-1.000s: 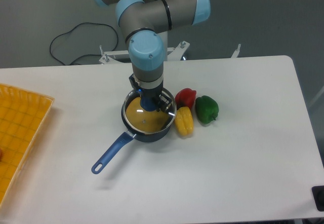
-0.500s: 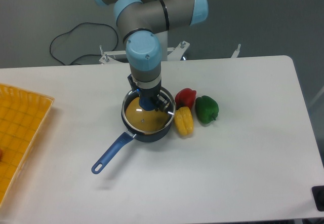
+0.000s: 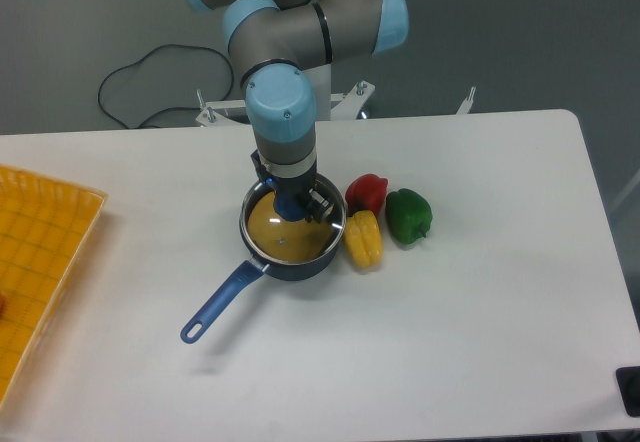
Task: Close the pot lid
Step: 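Hold the lid in place on the pan with the gripper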
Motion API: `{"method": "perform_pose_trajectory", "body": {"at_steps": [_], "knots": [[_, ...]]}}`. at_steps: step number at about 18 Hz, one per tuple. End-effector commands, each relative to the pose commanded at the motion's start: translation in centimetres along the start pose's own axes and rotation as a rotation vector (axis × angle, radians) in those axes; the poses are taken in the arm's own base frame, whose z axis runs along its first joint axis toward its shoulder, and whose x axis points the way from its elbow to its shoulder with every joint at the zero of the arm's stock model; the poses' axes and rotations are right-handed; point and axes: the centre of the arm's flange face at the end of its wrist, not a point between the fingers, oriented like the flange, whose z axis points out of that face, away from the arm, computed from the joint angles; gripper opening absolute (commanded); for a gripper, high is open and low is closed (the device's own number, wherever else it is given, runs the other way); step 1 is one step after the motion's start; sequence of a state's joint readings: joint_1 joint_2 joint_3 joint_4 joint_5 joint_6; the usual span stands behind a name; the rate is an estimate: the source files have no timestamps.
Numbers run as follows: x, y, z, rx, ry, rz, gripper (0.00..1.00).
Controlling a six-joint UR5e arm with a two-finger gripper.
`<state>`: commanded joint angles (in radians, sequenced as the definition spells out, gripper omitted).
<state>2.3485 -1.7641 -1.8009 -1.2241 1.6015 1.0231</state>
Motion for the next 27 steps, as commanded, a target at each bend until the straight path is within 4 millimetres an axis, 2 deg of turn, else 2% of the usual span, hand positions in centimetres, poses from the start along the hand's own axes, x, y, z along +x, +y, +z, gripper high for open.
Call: {"method": "perform_pose_trajectory", "body": {"at_steps": [27], "knots": [[0.4, -0.5, 1.4, -0.029, 0.001, 0.011, 0.52]]}}
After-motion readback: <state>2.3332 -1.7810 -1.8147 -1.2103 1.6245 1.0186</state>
